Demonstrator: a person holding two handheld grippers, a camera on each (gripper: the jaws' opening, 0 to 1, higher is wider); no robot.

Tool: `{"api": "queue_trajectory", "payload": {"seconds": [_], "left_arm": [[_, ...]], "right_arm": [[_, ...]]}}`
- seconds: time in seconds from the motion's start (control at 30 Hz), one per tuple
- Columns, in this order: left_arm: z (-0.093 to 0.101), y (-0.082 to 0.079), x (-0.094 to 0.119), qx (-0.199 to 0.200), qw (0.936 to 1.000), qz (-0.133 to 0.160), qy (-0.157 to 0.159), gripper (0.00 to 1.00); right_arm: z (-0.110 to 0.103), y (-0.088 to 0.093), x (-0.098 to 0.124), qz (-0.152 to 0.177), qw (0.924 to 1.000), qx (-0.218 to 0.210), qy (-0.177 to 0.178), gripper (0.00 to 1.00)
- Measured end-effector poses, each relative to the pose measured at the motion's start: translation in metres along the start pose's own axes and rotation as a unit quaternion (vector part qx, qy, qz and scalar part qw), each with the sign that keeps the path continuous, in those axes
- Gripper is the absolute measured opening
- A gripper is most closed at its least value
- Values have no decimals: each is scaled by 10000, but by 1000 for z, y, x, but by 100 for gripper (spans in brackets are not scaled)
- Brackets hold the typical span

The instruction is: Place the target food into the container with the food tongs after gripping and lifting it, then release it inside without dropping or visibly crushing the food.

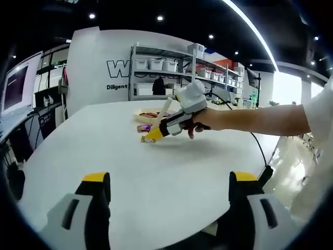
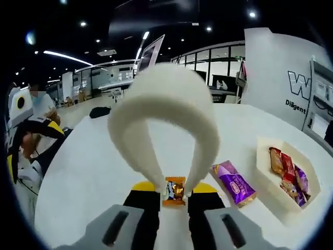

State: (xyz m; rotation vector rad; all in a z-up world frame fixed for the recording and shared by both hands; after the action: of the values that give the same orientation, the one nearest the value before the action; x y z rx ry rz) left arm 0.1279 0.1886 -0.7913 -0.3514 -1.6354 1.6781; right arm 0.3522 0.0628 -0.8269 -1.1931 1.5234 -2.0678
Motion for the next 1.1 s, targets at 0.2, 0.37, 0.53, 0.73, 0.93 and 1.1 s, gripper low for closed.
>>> {"api": "queue_trajectory", "payload": {"seconds": [0.2,0.37,0.53,0.73,0.93,1.1], "left_arm": [[1,-2,3,-21,10000,53,2,93],[3,-3,1,-7,10000,88,34,93],[7,-5,-5,-40,9999,77,109,93],[8,-7,-8,-60,9999,76,142,93],[8,-8,-12,-81,9998,61,172,93],[7,-7,-16,-63,9998,15,189,93]], "right_arm": [[11,-13,17,234,9987,-462,38,11],[24,-28,36,399,9981,-446,173,11],[42,-40,52,508,9972,-390,377,12],[61,-47,65,588,9959,-392,556,12],[76,-50,70,591,9940,-450,802,12],[91,-50,64,554,9932,-503,891,12]]}}
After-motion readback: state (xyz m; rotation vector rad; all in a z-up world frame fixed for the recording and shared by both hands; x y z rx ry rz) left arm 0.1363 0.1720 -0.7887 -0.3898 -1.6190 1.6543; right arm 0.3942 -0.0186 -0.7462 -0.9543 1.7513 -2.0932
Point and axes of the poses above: the point that each gripper's makers call its tool centre point, and the gripper's own axes: x roughly backward along the fingers, z roughly to its right, y roughly out of its underside, the point moved 6 cm from there along x, roughly backward along the fingers, and after that the axes turned 15 degrees about y, right-handed, at the moved point
